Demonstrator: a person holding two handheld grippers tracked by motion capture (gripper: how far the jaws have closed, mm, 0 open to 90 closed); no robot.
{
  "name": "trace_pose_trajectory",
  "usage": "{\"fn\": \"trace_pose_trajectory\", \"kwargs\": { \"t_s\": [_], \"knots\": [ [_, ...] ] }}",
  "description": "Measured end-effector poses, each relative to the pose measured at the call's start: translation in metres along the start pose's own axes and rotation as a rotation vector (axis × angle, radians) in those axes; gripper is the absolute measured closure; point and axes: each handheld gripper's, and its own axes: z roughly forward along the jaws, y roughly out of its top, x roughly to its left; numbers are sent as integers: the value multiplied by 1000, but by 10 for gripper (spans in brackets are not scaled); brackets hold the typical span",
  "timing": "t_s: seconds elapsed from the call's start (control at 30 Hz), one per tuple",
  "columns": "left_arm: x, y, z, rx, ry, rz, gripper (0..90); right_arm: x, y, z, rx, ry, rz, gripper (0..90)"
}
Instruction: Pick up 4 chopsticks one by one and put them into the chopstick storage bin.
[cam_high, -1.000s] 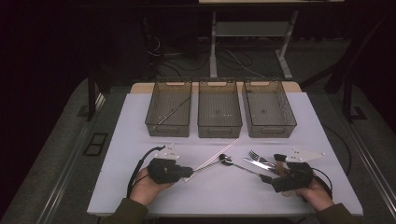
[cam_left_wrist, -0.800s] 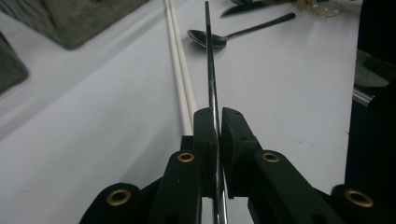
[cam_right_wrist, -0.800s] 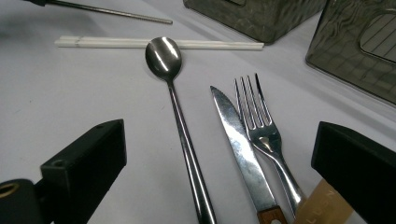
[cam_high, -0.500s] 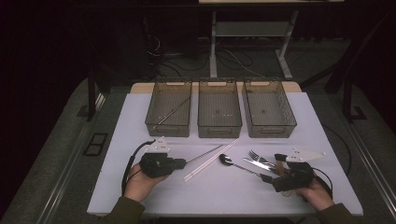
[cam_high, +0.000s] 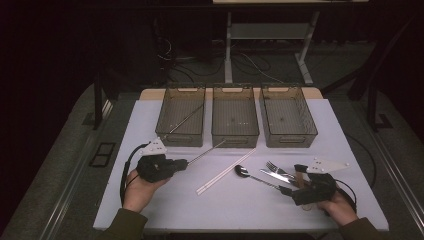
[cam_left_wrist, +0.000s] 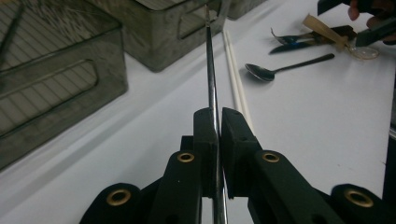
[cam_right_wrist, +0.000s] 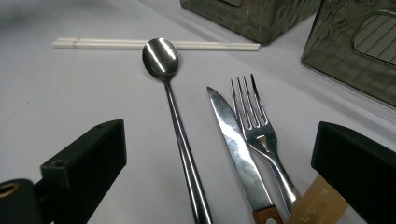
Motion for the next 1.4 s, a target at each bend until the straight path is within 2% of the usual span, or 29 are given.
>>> {"fn": "trace_pose_trajectory", "kwargs": {
  "t_s": [0.33,0.6,0.83,1.4],
  "knots": [
    [19,9,-5,-10,80,-21,843,-1,0,0,0,-3,3,32],
    [35,23,-8,-42,126,-53,843,-2,0,0,-2,-5,5,32],
    [49,35,-4,-43,159,-66,842,-2,-1,-1,1,-7,10,32],
    [86,81,7,-38,236,-115,842,-3,-1,-2,-7,-8,15,32]
  ]
}}
